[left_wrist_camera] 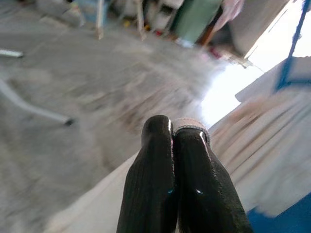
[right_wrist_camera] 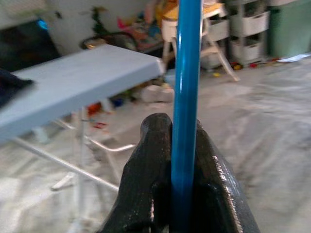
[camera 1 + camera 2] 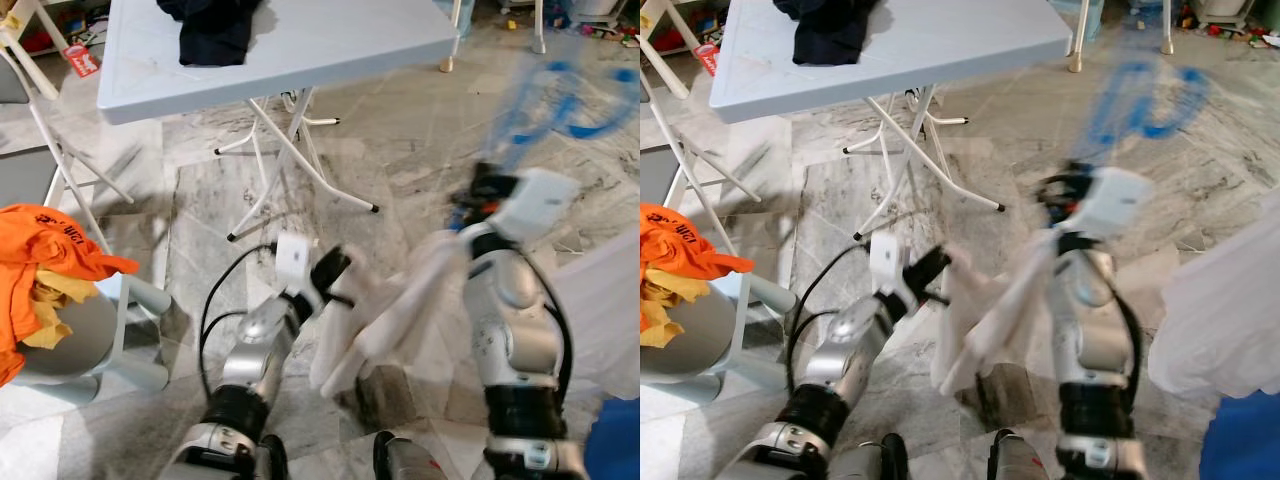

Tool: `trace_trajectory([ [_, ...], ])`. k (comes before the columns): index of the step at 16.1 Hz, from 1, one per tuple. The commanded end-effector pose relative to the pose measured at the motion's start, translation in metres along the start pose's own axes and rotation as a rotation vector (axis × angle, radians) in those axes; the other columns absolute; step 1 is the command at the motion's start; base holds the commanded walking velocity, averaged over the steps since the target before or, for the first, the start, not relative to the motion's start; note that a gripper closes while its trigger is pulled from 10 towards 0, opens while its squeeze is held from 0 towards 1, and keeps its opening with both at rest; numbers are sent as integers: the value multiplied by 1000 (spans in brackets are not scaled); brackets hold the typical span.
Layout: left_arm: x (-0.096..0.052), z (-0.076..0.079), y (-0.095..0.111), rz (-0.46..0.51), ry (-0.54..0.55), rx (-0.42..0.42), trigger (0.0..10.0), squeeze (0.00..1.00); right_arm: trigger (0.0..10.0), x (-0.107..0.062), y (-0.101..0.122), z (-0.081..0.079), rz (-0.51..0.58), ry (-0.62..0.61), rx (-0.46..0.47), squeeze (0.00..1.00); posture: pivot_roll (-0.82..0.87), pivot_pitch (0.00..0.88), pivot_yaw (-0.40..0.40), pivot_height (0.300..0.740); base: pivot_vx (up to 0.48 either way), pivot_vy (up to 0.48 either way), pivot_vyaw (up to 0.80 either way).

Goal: Hang hanger

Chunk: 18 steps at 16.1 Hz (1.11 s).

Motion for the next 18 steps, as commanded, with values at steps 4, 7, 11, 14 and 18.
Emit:
trace_trajectory([
  [4,16,17,26,57,-45,-80,0,0,10000,6,-33,-32,46,129,-362,0,-63,204,75,740,0,0,0],
  [7,11,6,28,48,-8,-103,0,0,10000,-4,-32,-67,285,340,-836,0,-45,198,69,740,0,0,0],
  [11,0,-8,26,20,34,-102,0,0,10000,-7,-79,16,-89,176,-822,0,-49,201,57,740,0,0,0],
  [14,-4,-3,9,-50,29,-105,0,0,10000,-27,-111,90,-451,-188,-622,0,-57,204,52,740,0,0,0],
  [18,-2,3,3,-110,-8,-76,0,0,10000,-106,-172,127,-926,-243,-542,0,-61,203,41,740,0,0,0],
])
Point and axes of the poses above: a point about 5 cm out from each wrist's last joint towards the gripper, its own x axis pointing out of the wrist towards the gripper, its own y axis along the axis of the wrist's last joint, z = x × y, the point moved 3 cm from there along x, pointing out of the wrist towards the gripper, and after that the axes turned 14 degrees about x, right-handed, at the moved point
